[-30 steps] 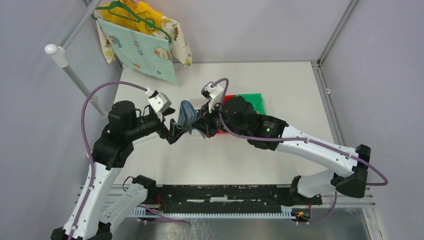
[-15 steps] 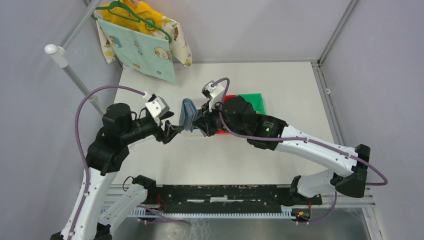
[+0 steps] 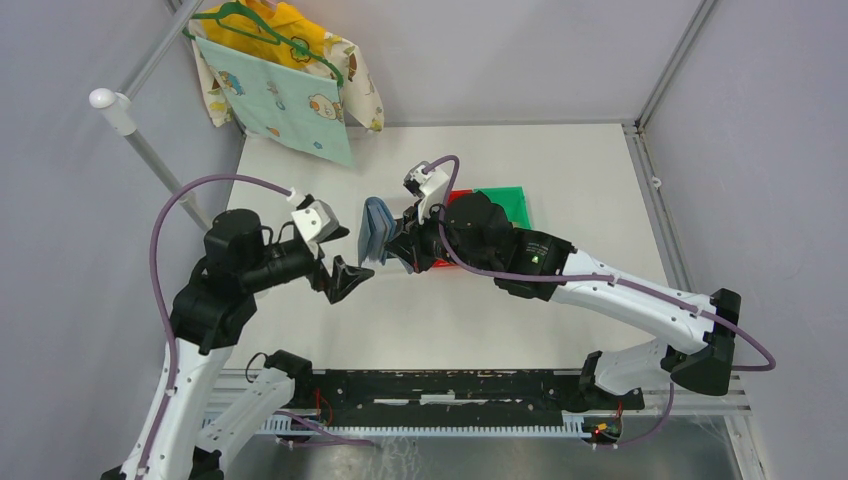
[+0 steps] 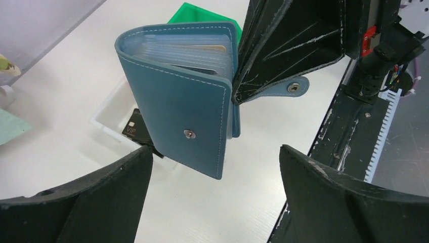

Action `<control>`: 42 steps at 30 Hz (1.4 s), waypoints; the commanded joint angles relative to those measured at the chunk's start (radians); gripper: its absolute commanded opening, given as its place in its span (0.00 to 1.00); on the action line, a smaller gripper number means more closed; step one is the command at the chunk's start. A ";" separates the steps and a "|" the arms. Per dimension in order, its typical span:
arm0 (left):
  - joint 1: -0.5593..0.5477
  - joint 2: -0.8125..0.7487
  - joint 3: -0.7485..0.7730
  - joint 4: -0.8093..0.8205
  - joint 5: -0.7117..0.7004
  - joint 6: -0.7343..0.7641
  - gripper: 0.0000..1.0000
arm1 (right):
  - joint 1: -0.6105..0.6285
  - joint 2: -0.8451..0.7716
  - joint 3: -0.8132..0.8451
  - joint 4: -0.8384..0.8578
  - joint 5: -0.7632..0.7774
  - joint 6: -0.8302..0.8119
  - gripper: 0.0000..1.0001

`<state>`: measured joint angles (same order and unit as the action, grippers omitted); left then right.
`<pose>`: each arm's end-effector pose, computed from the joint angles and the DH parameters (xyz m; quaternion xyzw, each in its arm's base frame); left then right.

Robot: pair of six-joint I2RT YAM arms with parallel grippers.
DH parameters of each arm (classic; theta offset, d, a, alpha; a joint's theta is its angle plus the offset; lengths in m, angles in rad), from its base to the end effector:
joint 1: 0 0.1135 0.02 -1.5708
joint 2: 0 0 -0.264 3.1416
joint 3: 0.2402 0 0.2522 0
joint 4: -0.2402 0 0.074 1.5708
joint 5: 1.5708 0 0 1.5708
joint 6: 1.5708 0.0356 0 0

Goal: Take the credit cards out of the card holder
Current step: Open the card holder at the center of the board.

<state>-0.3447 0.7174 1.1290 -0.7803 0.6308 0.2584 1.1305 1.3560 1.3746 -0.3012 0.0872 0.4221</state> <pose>0.1034 -0.0594 0.4030 0.4004 0.6966 -0.2788 0.5261 0.1361 0.2815 0.4055 -0.2525 0.7584 0.3955 0.4525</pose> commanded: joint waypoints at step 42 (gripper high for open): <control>0.001 -0.003 0.203 -0.124 0.044 0.237 1.00 | 0.035 0.118 0.410 -0.434 -0.061 -0.316 0.00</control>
<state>-0.3447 0.6994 1.3586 -0.8936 0.5720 0.4763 1.1358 1.4334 1.6642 -0.6086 0.0490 0.2077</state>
